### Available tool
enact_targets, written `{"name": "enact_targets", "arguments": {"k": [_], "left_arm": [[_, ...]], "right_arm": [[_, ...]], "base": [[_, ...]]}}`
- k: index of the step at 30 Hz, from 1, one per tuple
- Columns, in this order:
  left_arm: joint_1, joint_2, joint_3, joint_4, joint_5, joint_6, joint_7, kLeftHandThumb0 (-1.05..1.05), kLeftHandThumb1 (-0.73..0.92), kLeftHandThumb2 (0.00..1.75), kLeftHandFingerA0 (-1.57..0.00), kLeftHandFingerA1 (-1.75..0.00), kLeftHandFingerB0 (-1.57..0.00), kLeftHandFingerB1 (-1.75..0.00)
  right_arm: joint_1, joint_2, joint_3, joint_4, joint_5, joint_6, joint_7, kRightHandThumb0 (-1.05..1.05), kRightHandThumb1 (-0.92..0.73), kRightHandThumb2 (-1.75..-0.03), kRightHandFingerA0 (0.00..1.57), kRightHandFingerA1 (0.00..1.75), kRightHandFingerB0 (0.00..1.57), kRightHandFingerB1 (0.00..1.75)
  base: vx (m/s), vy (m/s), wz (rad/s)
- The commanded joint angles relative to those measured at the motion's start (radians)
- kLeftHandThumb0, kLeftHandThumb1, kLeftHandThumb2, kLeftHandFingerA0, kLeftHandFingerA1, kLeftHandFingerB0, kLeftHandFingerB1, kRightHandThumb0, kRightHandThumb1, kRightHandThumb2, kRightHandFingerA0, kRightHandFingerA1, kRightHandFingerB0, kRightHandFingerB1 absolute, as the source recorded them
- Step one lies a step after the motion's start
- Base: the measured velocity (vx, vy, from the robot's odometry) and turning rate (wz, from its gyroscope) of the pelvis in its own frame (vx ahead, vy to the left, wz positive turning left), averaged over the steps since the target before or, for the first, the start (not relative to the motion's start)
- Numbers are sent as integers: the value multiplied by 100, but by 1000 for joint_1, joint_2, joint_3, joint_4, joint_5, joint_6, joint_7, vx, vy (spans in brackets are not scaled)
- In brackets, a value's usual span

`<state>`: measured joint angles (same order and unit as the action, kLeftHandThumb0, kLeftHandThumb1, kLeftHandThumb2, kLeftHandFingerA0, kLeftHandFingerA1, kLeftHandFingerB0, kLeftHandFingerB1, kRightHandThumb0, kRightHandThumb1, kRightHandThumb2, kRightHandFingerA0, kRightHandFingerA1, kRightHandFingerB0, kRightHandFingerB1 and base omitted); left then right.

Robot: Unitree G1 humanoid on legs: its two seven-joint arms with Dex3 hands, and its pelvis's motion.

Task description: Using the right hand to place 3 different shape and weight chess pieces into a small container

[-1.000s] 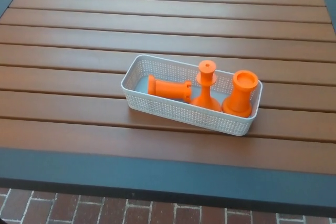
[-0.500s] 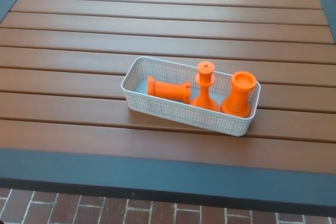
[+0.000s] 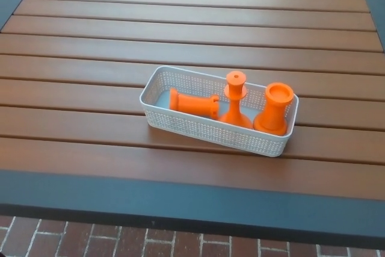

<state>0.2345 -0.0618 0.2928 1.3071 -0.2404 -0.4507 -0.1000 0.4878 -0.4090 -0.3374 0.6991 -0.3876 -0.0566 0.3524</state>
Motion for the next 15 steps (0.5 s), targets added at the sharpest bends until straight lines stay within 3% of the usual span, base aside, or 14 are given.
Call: {"name": "enact_targets", "arguments": {"k": [1, 2, 3, 4, 5, 6, 8, 10, 13, 15], "left_arm": [[-20, 81, -105, 67, 168, 152, 110, -10, 53, 85, -92, -119, -100, -80], [-13, 79, -102, 61, 157, 116, 95, -11, 42, 102, -107, -114, -107, -92], [-6, 77, -101, 53, 143, 74, 79, -11, 42, 102, -107, -114, -107, -92], [1, 79, -106, 40, 141, 43, 69, -9, 40, 111, -105, -121, -107, -102], [8, 82, -114, 25, 141, 14, 61, -9, 40, 111, -105, -121, -107, -102], [14, 83, -120, 11, 141, -2, 49, -13, 39, 121, -104, -121, -107, -108], [16, 88, -139, 2, 156, -6, 46, -12, 41, 116, -97, -124, -103, -108], [12, 95, -163, 3, 177, 13, 58, -13, 43, 112, -99, -131, -102, -113], [11, 98, -173, -3, 183, 32, 79, -15, 44, 109, -101, -129, -104, -114], [7, 99, -180, -2, 189, 38, 97, -7, 40, 115, -99, -125, -102, -109]], "right_arm": [[-83, -60, 314, 85, -234, -164, -116, -32, -66, -61, 71, 48, 64, 39], [-92, -88, 347, 87, -258, -191, -152, -35, -69, -62, 75, 48, 84, 45], [-109, -122, 392, 96, -277, -222, -192, -35, -69, -62, 75, 48, 84, 45], [-120, -130, 404, 96, -273, -220, -189, -33, -59, -59, 94, 57, 88, 47], [-132, -137, 419, 98, -256, -212, -183, -33, -59, -59, 94, 57, 88, 47], [-148, -137, 430, 113, -245, -211, -181, -35, -49, -55, 93, 55, 90, 47], [-170, -129, 446, 134, -214, -205, -177, -31, -45, -55, 98, 57, 84, 46], [-186, -114, 458, 147, -165, -200, -162, -30, -47, -55, 100, 61, 88, 48], [-183, -104, 465, 121, -134, -182, -143, -34, -44, -58, 98, 62, 84, 49], [-174, -105, 476, 87, -131, -169, -133, -29, -51, -56, 94, 61, 82, 47]], "base": [[0, 0, 0], [0, 0, 0], [0, 0, 0], [0, 0, 0], [0, 0, 0], [0, 0, 0], [0, 0, 0], [0, 0, 0], [0, 0, 0], [0, 0, 0]]}}
